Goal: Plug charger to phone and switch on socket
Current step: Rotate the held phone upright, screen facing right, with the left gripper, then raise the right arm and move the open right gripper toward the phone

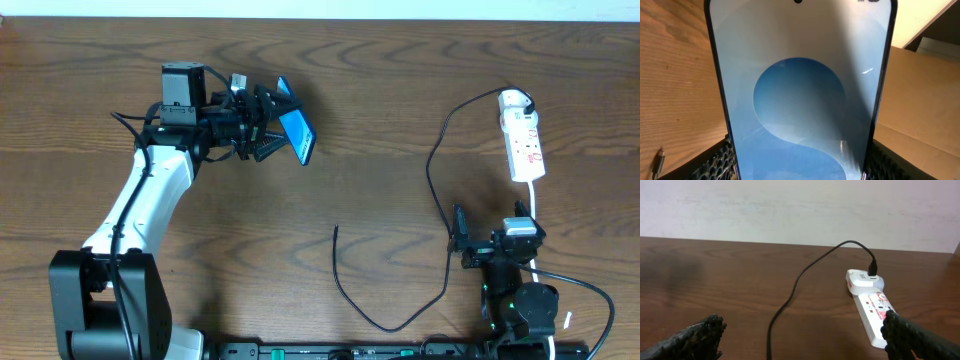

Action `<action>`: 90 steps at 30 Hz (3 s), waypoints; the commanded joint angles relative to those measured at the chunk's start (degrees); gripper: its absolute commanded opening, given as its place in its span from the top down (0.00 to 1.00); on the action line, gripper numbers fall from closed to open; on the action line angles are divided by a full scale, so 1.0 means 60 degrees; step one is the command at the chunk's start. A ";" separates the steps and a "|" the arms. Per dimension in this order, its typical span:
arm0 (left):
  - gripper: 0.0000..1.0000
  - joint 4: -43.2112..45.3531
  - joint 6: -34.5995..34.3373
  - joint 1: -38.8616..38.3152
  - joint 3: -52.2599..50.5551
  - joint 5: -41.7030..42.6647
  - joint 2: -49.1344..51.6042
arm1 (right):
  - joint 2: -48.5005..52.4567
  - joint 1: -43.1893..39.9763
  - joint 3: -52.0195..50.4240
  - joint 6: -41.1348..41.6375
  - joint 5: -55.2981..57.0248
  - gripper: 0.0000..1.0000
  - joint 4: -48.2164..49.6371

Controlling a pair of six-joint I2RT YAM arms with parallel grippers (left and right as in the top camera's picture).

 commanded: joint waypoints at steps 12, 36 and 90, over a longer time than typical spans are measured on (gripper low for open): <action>0.93 0.1530 0.0197 0.0000 0.0331 -0.1056 -0.0237 | -0.0051 0.0015 -0.0015 -0.0040 -0.0058 0.01 -0.0040; 0.93 0.2499 -0.1330 -0.0029 0.0331 -0.1953 -0.0237 | -0.0051 0.0015 -0.0015 -0.0040 -0.0055 0.01 -0.0011; 0.93 0.2535 -0.1395 -0.0036 0.0331 -0.2116 -0.0237 | 1.1183 0.0324 0.6619 0.2816 -1.0112 0.01 0.3326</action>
